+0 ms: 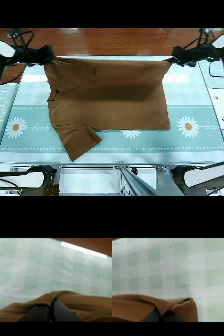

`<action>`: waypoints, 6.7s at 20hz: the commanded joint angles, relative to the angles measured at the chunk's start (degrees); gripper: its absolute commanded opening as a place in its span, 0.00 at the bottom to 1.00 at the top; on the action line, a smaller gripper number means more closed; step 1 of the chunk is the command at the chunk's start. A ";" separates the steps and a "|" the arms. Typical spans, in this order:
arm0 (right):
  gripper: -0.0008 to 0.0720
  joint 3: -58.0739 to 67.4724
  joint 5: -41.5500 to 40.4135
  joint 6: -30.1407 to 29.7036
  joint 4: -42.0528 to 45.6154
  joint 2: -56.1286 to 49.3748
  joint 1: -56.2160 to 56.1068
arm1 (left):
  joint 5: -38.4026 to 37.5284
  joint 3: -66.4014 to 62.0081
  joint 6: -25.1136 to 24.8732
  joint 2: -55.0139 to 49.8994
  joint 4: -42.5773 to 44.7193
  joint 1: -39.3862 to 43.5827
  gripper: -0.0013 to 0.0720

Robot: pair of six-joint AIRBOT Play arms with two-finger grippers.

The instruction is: Fold the shirts.

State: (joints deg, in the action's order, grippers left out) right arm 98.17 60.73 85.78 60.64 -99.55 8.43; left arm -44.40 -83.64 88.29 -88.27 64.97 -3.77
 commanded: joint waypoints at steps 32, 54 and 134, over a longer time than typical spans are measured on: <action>0.86 -55.91 4.94 -15.17 -13.55 30.84 14.93 | -27.65 64.41 -20.06 30.64 -21.11 -36.54 0.98; 0.86 -62.14 15.34 -8.87 -1.62 26.67 16.61 | -19.76 66.82 -28.04 30.71 -27.08 -18.71 0.05; 0.05 -38.25 21.73 -0.92 9.42 54.73 3.96 | 8.17 6.93 -8.41 -7.30 -19.34 44.59 0.05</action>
State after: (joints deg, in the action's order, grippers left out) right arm 63.96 81.30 83.33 69.34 -52.58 12.38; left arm -37.43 -68.38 75.42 -87.22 45.21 35.68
